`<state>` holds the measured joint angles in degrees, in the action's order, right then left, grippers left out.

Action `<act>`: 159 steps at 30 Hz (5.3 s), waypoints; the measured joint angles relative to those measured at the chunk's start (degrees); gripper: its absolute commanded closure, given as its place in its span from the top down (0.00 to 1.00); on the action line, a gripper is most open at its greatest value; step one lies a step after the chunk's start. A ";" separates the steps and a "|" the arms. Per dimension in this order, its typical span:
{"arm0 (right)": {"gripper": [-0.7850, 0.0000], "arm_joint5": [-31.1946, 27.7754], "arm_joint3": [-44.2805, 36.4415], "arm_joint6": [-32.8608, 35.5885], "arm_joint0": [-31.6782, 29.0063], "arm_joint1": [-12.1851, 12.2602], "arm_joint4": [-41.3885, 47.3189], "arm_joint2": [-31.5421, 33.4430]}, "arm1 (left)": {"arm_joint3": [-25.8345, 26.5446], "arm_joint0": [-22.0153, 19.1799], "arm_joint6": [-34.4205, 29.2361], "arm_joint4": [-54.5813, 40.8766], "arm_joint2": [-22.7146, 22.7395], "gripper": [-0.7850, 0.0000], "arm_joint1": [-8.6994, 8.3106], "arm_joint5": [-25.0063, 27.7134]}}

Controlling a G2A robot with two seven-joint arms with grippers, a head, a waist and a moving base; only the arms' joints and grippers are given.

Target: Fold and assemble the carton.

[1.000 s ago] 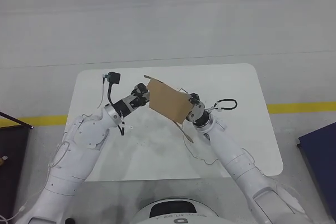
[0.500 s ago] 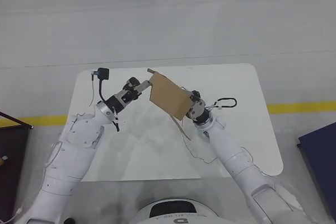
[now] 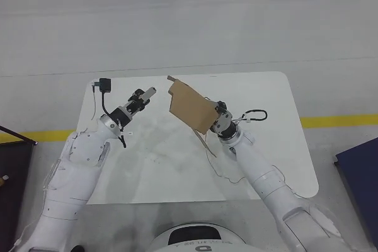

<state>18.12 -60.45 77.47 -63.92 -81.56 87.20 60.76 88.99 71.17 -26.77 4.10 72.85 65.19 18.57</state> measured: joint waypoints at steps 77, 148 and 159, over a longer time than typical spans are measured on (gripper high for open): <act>0.00 27.96 -0.87 -19.26 -1.62 -1.78 20.80 -0.53 | 4.23 0.04 3.62 4.98 -0.97 1.00 1.16 0.86; 0.00 27.96 -0.87 -19.26 -1.62 -1.78 20.80 -0.53 | 5.87 1.07 2.33 4.69 2.99 1.00 0.98 2.87; 0.00 25.80 -2.56 -21.48 -2.95 -1.75 19.36 -0.52 | 2.98 1.03 -5.13 -22.90 6.40 1.00 1.29 -9.38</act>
<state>43.91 -63.01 55.99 -66.87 -83.31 106.56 60.24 91.97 72.20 -31.90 -18.81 79.25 66.48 9.19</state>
